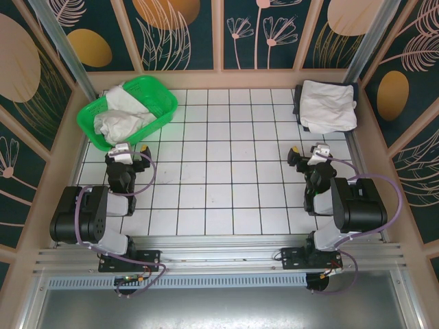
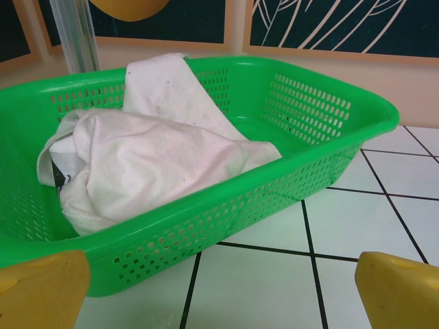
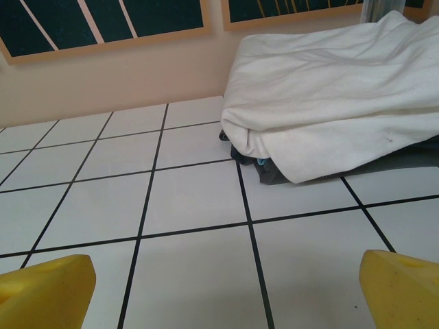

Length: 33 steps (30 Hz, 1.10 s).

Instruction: Fold and stack the t-shirts

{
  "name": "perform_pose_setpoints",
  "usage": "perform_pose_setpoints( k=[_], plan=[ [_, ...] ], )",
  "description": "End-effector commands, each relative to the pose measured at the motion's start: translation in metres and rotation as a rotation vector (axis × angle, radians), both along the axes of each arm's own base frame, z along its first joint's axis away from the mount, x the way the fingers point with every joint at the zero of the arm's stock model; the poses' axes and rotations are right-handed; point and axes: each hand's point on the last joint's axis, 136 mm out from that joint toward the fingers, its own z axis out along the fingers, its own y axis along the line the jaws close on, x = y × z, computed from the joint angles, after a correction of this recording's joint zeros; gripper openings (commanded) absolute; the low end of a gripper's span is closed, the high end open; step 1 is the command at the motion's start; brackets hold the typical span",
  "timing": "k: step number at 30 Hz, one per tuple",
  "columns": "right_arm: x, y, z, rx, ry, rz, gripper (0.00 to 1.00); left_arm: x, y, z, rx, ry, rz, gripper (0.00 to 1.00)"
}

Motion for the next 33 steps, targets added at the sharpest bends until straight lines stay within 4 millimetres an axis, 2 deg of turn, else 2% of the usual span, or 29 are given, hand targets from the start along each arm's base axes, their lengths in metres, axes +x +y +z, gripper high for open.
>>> perform_pose_setpoints(
  k=[1,6,7,9,10,13,15,16,17,18,19,21,25,28,30,33],
  plan=[
    [0.004,-0.002,0.009,0.009,-0.034,-0.002,0.99,0.001,-0.001,0.007,-0.001,-0.029,-0.002,0.99],
    [0.004,0.0,0.011,0.005,-0.042,0.003,0.99,0.0,-0.001,0.007,0.001,-0.031,-0.003,0.99],
    [0.003,0.003,0.017,-0.006,-0.056,0.008,0.99,0.001,-0.002,0.013,-0.003,-0.047,-0.008,0.99],
    [0.001,0.005,0.036,-0.041,-0.069,-0.025,0.99,-0.001,-0.001,0.027,-0.014,-0.02,-0.003,0.99],
    [0.0,0.008,0.048,-0.067,-0.062,-0.036,0.99,-0.003,0.004,0.042,-0.038,-0.015,0.034,0.99],
    [-0.011,0.042,0.108,-0.041,-0.2,0.124,0.99,-0.009,0.017,0.107,-0.167,-0.104,0.118,0.99],
    [-0.03,0.058,0.14,0.027,-0.307,0.231,0.99,-0.018,0.037,0.119,-0.362,-0.096,0.268,0.99],
    [-0.04,0.053,0.155,0.138,-0.367,0.214,0.99,-0.023,0.047,0.117,-0.438,-0.054,0.355,0.99],
    [-0.048,0.038,0.159,0.301,-0.4,0.146,0.99,-0.021,0.047,0.116,-0.436,-0.004,0.367,0.99],
    [-0.055,0.014,0.146,0.532,-0.391,0.037,0.99,-0.011,0.036,0.117,-0.381,0.058,0.295,0.99],
    [-0.059,0.003,0.132,0.675,-0.345,0.008,0.99,0.002,0.022,0.116,-0.334,0.117,0.204,0.99],
    [-0.055,0.014,0.128,0.652,-0.236,0.126,0.99,0.021,0.002,0.1,-0.291,0.244,0.094,0.99],
    [-0.041,0.025,0.103,0.635,0.003,0.122,0.99,0.05,-0.012,0.057,-0.197,0.49,0.005,0.99],
    [-0.042,0.032,0.091,0.592,0.076,0.127,0.99,0.058,-0.017,0.034,-0.102,0.594,-0.065,0.99],
    [-0.043,0.033,0.081,0.572,0.128,0.113,0.99,0.06,-0.024,0.023,-0.045,0.66,-0.133,0.99],
    [-0.042,0.031,0.072,0.559,0.175,0.078,0.99,0.069,-0.024,0.012,0.004,0.691,-0.15,0.99]
  ],
)
